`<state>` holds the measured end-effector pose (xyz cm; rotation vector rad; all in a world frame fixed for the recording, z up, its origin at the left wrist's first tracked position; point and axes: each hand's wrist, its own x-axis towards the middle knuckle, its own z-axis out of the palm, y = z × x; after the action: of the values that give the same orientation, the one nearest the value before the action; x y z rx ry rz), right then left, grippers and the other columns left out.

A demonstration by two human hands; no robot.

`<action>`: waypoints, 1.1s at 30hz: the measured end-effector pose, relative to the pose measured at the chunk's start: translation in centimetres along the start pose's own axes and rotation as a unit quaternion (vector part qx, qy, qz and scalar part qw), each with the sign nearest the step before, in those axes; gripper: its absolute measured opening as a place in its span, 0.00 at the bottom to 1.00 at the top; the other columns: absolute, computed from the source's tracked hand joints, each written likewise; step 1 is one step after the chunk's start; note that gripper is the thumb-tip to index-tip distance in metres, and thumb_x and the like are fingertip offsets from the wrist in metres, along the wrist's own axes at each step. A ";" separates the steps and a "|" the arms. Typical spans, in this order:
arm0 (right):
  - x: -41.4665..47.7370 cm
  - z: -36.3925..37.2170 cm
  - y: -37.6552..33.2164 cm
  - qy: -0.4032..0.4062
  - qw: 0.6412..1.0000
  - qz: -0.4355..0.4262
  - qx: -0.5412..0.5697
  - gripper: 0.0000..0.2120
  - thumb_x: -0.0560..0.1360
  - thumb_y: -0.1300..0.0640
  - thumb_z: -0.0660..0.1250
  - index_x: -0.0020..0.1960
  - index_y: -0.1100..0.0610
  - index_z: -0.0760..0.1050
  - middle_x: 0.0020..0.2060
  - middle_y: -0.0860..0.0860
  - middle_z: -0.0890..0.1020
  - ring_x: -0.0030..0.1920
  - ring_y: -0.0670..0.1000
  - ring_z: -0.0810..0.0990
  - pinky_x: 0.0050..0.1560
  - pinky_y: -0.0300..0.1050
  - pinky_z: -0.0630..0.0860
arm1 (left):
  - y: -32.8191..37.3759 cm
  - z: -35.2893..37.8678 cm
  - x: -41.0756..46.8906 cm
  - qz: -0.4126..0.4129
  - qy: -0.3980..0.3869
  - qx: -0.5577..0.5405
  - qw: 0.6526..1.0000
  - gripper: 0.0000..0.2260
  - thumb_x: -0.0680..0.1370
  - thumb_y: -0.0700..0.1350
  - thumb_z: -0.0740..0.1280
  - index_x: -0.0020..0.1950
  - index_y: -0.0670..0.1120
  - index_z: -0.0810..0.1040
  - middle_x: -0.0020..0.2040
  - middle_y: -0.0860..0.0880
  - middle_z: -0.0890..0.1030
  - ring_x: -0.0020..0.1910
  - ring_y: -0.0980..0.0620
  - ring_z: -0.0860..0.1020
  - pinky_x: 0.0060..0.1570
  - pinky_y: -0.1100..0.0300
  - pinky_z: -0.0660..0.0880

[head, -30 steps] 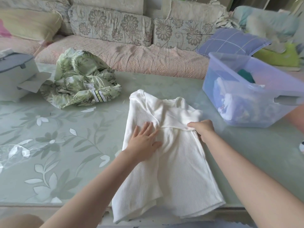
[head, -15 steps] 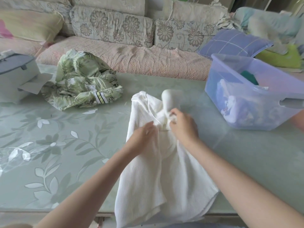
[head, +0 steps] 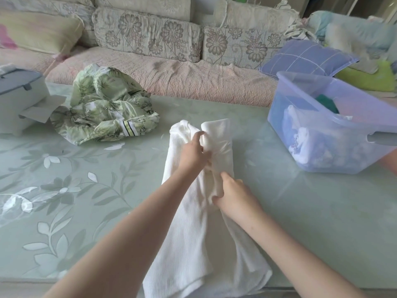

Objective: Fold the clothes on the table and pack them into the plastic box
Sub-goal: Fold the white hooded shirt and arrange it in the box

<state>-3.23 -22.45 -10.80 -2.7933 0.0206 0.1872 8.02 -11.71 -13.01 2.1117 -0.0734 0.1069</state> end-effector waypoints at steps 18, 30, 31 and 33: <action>-7.0 0.4 -2.3 -0.156 0.978 -0.117 -0.070 0.06 0.76 0.60 0.60 0.53 0.59 0.69 0.50 0.58 0.77 0.50 0.59 0.79 0.40 0.43 0.65 | -2.4 -0.6 -0.1 0.040 0.015 0.073 0.996 0.18 0.79 0.36 0.57 0.65 0.48 0.77 0.59 0.40 0.72 0.43 0.49 0.76 0.41 0.73 0.67; -8.3 1.5 -1.1 -0.156 0.969 -0.171 -0.087 0.24 0.75 0.57 0.58 0.70 0.60 0.59 0.55 0.60 0.77 0.57 0.61 0.76 0.45 0.48 0.67 | -4.0 -1.3 -3.3 0.183 -0.187 0.308 0.914 0.25 0.80 0.54 0.59 0.76 0.59 0.57 0.78 0.55 0.44 0.76 0.55 0.38 0.72 0.46 0.37; -8.3 1.5 -1.2 -0.152 0.970 -0.170 -0.087 0.23 0.75 0.57 0.57 0.70 0.59 0.60 0.54 0.60 0.77 0.56 0.61 0.77 0.44 0.48 0.67 | -4.1 -1.3 -3.4 0.181 -0.185 0.317 0.912 0.25 0.80 0.54 0.59 0.76 0.59 0.56 0.78 0.55 0.42 0.76 0.55 0.37 0.72 0.46 0.37; -8.4 1.6 -1.1 -0.143 0.970 -0.175 -0.090 0.22 0.76 0.56 0.57 0.69 0.59 0.61 0.53 0.59 0.78 0.54 0.61 0.77 0.42 0.47 0.65 | -3.8 -1.2 -3.6 0.176 -0.186 0.320 0.912 0.26 0.80 0.53 0.59 0.76 0.59 0.55 0.78 0.53 0.41 0.76 0.54 0.36 0.72 0.46 0.36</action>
<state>-11.76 -20.97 -10.81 -2.8581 -0.5822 0.5213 4.72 -8.64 -15.99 2.7289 -0.7377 -0.0734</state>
